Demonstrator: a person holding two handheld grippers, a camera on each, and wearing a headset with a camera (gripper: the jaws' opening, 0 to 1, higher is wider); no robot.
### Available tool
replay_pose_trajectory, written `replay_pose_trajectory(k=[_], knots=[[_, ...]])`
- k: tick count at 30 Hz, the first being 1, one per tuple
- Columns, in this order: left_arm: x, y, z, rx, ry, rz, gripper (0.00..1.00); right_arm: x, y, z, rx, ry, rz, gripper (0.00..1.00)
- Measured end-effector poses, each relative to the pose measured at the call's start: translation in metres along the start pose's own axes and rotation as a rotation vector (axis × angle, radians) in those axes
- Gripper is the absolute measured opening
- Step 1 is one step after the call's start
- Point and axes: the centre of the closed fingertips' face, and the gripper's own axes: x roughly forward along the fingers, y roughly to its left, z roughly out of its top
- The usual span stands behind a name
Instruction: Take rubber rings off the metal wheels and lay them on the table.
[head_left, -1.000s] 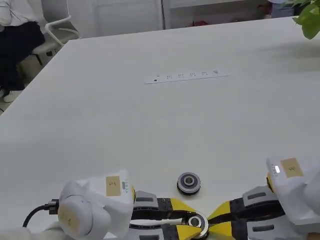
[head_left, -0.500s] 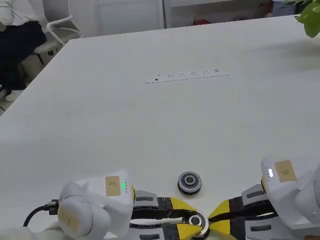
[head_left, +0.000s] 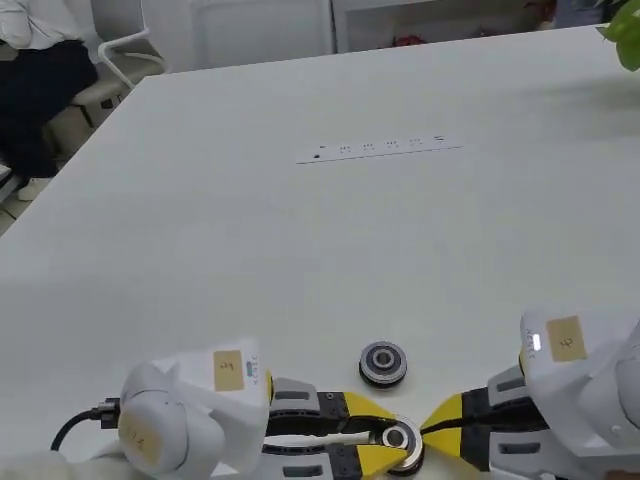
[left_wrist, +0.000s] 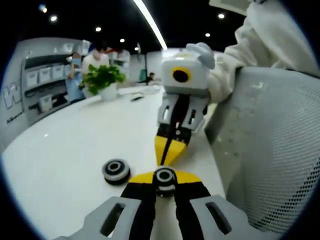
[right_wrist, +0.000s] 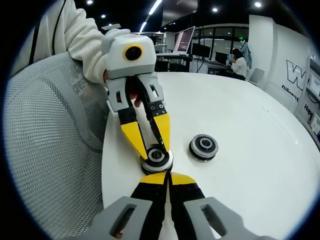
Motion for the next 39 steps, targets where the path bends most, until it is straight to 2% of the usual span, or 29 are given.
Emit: replay_pose_trajectory(k=[4,8,11,14,17,20,27,39], knots=[[0.000,0.000,0.000,0.005,-0.001,-0.001,0.14,-0.001,-0.001,-0.001,0.073,-0.009,0.006,0.00],[0.000,0.001,-0.001,0.008,-0.003,-0.003,0.14,-0.002,-0.003,0.000,0.232,-0.044,0.030,0.00],[0.000,0.001,-0.001,0.011,-0.003,-0.006,0.14,-0.004,-0.004,0.001,0.301,-0.061,0.040,0.00],[0.000,0.001,0.000,0.011,-0.005,-0.010,0.14,-0.006,-0.005,0.003,0.408,-0.090,0.062,0.00],[0.000,0.001,-0.001,0.013,-0.005,-0.010,0.14,-0.006,-0.006,0.002,0.471,-0.102,0.077,0.00],[0.000,0.001,-0.001,0.016,-0.005,-0.011,0.14,-0.007,-0.005,0.003,0.569,-0.120,0.099,0.00],[0.000,0.000,-0.001,0.020,-0.005,-0.009,0.14,-0.009,-0.002,0.010,0.645,-0.157,0.127,0.00],[0.000,-0.001,0.000,0.016,-0.009,-0.010,0.14,-0.008,0.005,0.017,0.662,-0.178,0.145,0.00]])
